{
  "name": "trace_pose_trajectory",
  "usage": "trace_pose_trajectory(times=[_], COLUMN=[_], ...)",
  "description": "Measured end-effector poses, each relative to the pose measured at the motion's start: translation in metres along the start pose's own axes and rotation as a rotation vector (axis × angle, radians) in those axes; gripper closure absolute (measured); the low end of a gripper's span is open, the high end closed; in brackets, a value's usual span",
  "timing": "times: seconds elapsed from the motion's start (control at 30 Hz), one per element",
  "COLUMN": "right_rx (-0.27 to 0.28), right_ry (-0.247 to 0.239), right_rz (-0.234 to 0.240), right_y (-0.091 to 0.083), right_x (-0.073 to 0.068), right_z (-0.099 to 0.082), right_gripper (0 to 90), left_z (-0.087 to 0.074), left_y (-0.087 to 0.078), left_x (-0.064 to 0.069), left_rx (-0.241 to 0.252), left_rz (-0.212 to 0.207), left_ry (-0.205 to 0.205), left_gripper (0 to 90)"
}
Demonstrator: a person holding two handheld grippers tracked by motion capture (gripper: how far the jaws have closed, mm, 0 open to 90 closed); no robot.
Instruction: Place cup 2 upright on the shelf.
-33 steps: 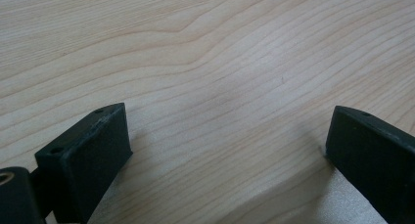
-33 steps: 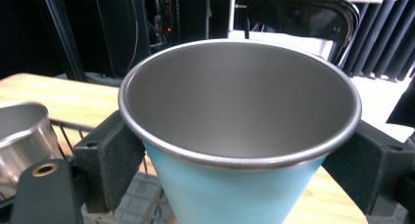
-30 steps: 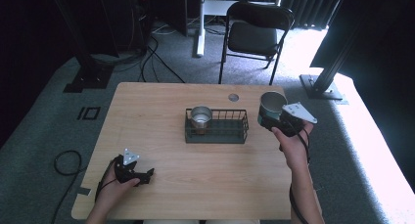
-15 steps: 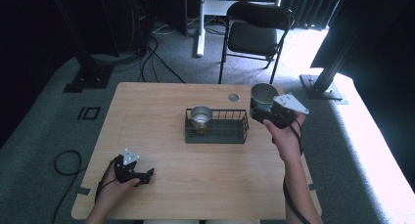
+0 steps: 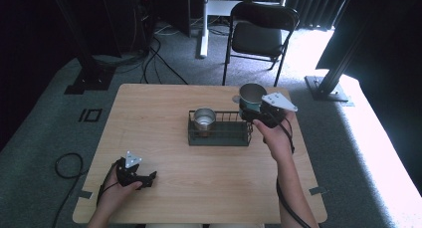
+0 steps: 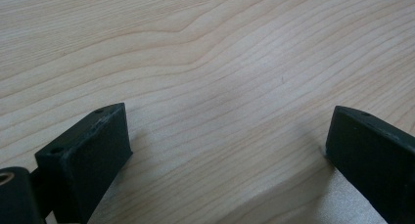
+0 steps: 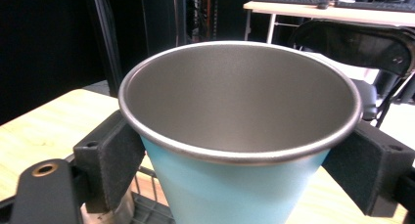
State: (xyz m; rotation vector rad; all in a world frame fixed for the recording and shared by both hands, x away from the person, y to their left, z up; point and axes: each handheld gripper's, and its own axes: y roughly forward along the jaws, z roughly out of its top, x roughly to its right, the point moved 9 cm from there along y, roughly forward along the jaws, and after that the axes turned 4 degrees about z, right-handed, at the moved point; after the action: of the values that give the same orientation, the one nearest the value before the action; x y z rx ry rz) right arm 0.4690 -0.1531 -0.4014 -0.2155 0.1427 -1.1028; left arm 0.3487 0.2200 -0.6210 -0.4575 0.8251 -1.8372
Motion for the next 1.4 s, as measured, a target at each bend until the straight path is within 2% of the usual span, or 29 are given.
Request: trace_pose_trajectory(times=[0.37, 0.73, 1.1, 1.13, 1.4], right_rx=[-0.01, -0.039, -0.067, -0.077, -0.102], right_ry=[0.008, 0.007, 0.02, 0.029, 0.036], right_rz=[0.027, 0.04, 0.041, 0.036, 0.031], right_y=[0.015, 0.033, 0.044, 0.048, 0.054], right_x=[-0.016, -0.027, -0.027, -0.026, -0.025], right_z=[-0.006, -0.022, -0.042, -0.05, -0.067], right_gripper=[13.3, 13.3, 13.3, 13.3, 13.3], left_z=[0.0, 0.0, 0.0, 0.0, 0.0], left_y=[0.0, 0.0, 0.0, 0.0, 0.0], left_x=[0.0, 0.0, 0.0, 0.0, 0.0], left_rx=[0.0, 0.001, -0.001, -0.001, -0.001], left_rz=[0.0, 0.0, 0.0, 0.0, -0.001], left_ry=[0.0, 0.0, 0.001, 0.001, 0.0], left_gripper=[3.6, 3.6, 3.6, 3.6, 3.6])
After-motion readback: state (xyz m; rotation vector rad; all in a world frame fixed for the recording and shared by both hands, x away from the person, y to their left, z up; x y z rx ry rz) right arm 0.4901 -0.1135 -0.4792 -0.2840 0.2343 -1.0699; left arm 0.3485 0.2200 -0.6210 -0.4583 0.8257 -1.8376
